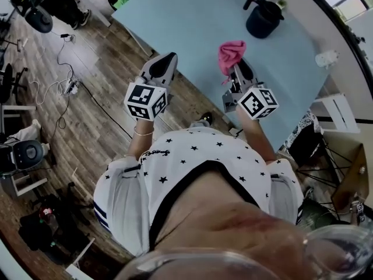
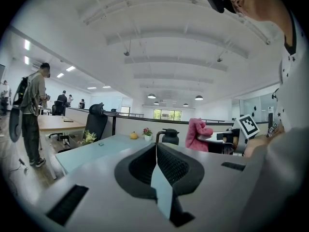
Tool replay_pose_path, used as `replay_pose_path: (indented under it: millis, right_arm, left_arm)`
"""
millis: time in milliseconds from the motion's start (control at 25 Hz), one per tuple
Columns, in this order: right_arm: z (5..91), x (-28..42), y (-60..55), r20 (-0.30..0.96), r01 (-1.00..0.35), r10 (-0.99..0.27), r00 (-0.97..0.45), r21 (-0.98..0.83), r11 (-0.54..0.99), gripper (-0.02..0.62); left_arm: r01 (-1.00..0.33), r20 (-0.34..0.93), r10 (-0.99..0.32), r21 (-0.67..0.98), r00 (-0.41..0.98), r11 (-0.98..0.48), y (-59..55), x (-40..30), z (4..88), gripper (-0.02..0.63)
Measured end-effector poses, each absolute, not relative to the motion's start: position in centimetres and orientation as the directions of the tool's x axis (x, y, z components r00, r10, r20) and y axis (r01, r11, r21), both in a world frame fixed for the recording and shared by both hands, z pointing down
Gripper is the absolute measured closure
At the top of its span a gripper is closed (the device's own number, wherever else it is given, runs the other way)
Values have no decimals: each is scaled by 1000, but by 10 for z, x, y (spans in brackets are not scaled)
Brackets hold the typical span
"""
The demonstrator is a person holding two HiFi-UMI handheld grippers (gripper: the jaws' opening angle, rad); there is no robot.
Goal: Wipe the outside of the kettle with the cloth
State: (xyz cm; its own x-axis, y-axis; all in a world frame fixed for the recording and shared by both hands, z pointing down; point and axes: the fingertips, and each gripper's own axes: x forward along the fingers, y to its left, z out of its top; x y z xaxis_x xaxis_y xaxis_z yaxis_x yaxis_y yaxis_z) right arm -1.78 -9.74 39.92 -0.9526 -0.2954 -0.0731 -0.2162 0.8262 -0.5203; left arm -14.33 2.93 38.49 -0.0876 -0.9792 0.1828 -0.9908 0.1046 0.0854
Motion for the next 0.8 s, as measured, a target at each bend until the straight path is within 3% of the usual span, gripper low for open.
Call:
replay_pose_path:
  millis: [360,800]
  right_arm:
    - [408,-6,-149,-67,-276,-362,-930,-523,806,528]
    - [414,16,-187,-16,-444,-524,-852,-507,738,528]
  left_arm:
    - [-995,171,-985,82,-36,50,-32,-143,388,577]
    - [-986,180,-972,96,151,-135,-99,-143,389,577]
